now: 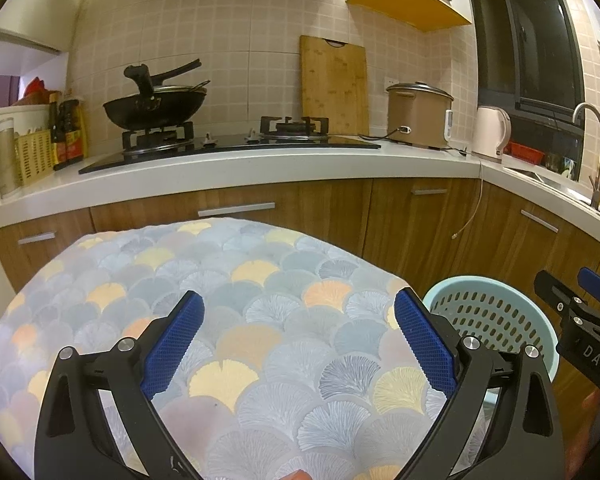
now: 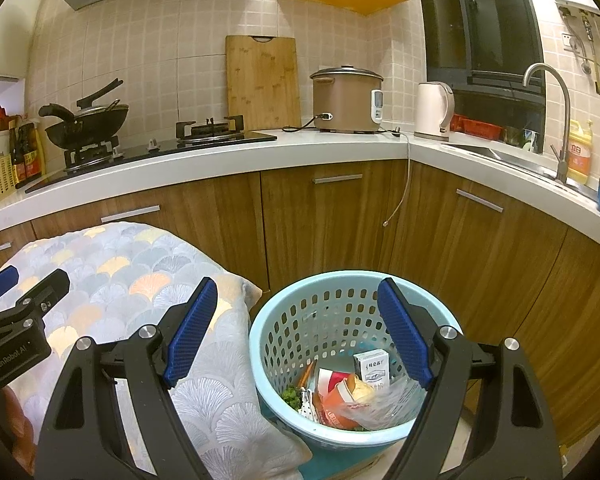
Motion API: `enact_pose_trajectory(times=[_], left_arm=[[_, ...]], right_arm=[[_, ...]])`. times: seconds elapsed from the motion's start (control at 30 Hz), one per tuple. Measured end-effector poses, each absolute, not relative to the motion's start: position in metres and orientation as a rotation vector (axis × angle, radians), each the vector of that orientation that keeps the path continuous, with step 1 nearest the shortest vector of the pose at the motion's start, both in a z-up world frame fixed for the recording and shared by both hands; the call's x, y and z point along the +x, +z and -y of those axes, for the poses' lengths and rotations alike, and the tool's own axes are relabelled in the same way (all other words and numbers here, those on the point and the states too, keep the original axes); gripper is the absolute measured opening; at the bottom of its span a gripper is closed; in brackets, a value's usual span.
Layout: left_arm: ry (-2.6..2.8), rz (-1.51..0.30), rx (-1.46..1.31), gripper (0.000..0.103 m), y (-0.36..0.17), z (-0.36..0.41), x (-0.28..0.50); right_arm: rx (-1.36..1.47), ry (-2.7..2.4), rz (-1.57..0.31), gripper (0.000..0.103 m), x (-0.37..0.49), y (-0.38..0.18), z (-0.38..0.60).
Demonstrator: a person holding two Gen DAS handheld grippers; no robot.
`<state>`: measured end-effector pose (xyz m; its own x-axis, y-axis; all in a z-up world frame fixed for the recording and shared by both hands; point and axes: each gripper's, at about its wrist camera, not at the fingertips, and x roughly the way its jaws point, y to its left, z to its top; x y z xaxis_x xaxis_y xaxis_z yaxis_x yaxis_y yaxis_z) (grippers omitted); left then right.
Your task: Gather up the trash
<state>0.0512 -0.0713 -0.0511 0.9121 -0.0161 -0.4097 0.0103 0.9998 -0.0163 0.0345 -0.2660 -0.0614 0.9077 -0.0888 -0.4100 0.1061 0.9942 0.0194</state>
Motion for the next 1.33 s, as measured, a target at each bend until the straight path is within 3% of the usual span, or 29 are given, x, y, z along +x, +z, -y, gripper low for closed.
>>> enact_pose_trajectory(times=[1.33], left_arm=[[-0.007,-0.428,-0.019,0.094,-0.0496,0.0716,0.0488]], right_arm=[[0.049,-0.097,-0.437,0.078,0.0363,-0.0642,0.2674]])
